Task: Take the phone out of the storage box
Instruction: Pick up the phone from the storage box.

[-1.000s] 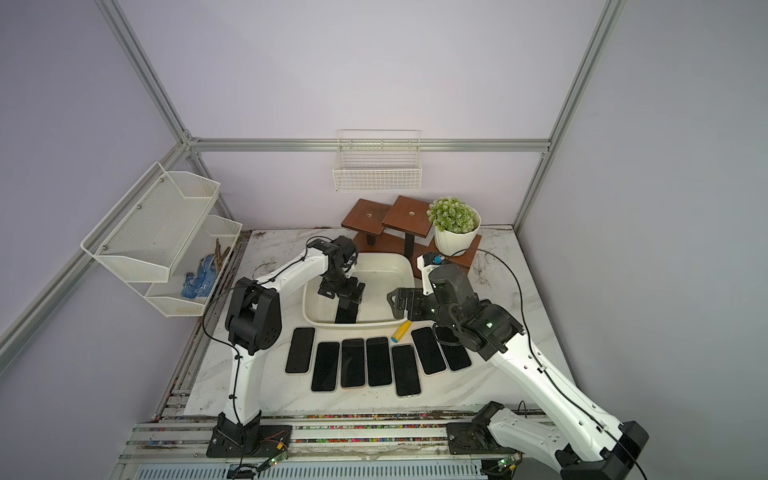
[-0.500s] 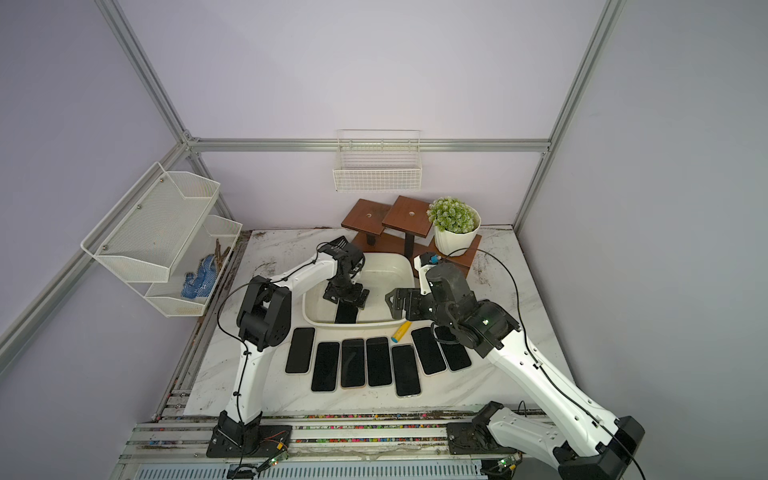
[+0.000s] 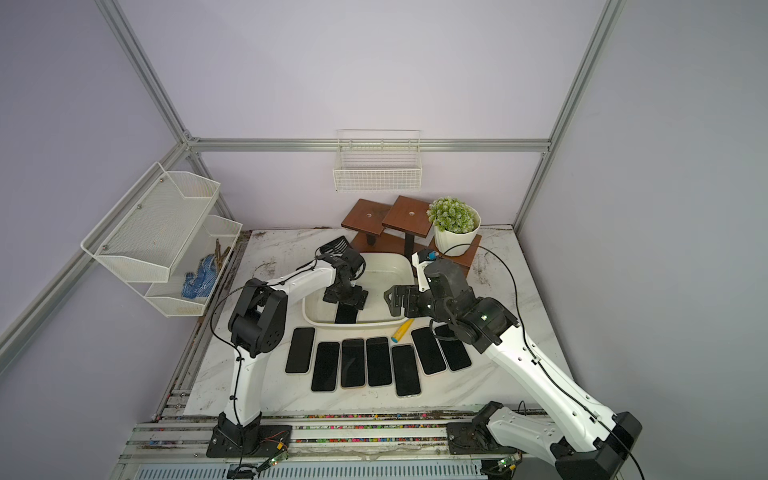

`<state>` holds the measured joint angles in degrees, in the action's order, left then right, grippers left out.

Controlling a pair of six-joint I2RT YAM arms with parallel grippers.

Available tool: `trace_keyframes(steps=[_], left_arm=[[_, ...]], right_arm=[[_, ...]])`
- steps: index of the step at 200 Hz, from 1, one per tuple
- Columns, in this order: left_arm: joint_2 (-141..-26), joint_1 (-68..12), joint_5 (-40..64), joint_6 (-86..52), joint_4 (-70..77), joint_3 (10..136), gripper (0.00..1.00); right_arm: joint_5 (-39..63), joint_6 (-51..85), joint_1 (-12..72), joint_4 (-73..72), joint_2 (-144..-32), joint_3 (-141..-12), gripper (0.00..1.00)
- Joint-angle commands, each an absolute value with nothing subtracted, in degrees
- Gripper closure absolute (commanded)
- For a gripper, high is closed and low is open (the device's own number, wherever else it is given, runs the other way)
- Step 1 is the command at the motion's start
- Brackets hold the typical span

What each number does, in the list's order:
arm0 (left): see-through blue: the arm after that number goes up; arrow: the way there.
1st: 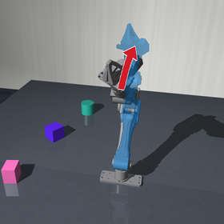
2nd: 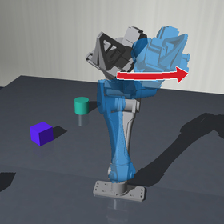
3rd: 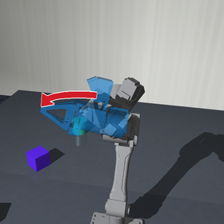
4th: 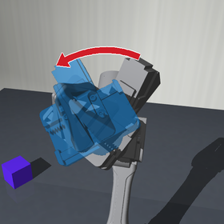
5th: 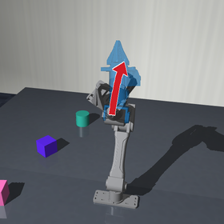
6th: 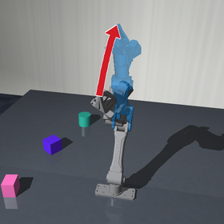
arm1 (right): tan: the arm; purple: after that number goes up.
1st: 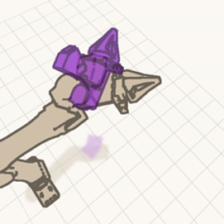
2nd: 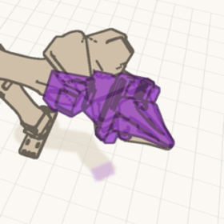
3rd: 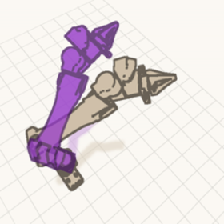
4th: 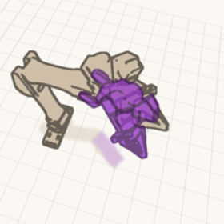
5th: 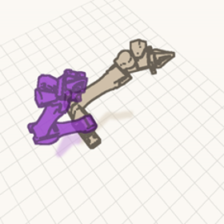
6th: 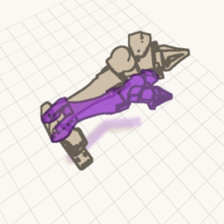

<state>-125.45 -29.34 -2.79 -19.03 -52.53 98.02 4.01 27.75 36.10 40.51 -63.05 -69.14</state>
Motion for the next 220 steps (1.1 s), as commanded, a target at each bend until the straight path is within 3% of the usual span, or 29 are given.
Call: trace_keyframes(steps=[1, 25, 42, 158, 220], left_arm=[[-128.58, -29.46, 2.14, -20.39, -49.86, 94.54, 0.15], [-128.26, -29.38, 3.48, -19.74, -49.66, 93.78, 0.3], [-127.7, -29.36, 3.98, -19.58, -49.83, 93.69, 0.35], [-121.18, -27.26, 7.62, -19.01, -61.36, 113.84, 0.35], [-117.23, -24.78, 8.69, -19.08, -66.09, 118.28, 0.35]], right_arm=[[3.87, 26.65, 35.91, 41.13, -63.53, -70.96, 0.0], [3.53, 26.58, 35.86, 41.31, -63.63, -71.37, 0.0], [3.34, 26.63, 35.89, 41.22, -63.63, -71.19, 0.0], [4.11, 27.68, 35.91, 36.2, -65.3, -70.5, 0.0], [4.65, 27.77, 35.9, 34.64, -66.85, -71.17, 0.0]])
